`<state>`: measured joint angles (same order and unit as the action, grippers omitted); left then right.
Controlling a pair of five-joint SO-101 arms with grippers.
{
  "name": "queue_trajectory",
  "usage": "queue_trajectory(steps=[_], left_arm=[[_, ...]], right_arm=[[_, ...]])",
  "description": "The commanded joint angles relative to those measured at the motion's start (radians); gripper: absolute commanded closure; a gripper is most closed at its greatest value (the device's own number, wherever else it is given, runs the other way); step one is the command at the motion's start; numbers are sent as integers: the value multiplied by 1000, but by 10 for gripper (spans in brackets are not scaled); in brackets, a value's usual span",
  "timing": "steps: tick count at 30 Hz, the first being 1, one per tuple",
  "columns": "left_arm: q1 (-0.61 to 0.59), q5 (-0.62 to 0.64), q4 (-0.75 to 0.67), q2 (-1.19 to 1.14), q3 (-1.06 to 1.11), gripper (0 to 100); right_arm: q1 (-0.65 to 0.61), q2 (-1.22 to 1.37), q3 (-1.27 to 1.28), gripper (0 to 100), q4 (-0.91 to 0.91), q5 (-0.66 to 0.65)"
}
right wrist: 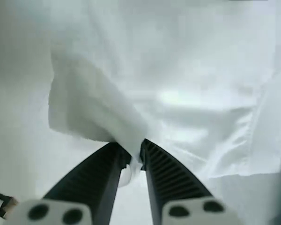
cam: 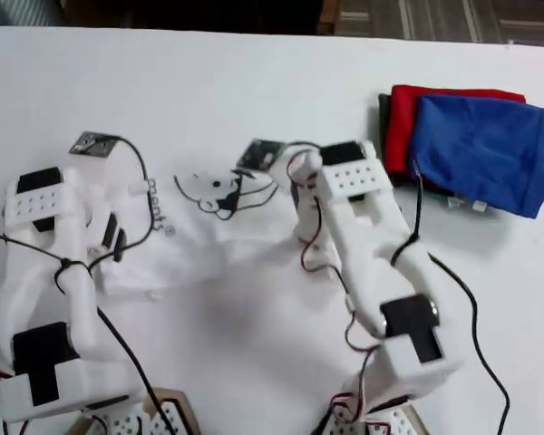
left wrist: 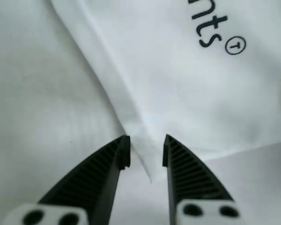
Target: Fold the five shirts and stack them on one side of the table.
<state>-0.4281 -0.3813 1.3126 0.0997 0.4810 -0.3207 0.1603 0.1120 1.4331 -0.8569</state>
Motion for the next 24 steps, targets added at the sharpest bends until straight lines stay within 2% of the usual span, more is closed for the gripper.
queue_trajectory(steps=[1, 6, 12, 15, 18, 24], left_arm=[[-8, 3, -2, 40, -41, 858], [-8, 3, 0, 38, -36, 858], [-11, 3, 3, 38, -36, 858], [-8, 3, 5, 38, -36, 858], [-8, 3, 5, 38, -36, 858], [-11, 3, 5, 38, -36, 858]], right_arm=[[8, 108, -183, 979, 4, -2], [8, 326, -463, 978, 45, 0], [10, 562, -812, 974, 193, 0], [8, 657, -965, 895, 277, 5], [16, 710, -1106, 803, 303, 78], [67, 727, -1324, 795, 325, 307]])
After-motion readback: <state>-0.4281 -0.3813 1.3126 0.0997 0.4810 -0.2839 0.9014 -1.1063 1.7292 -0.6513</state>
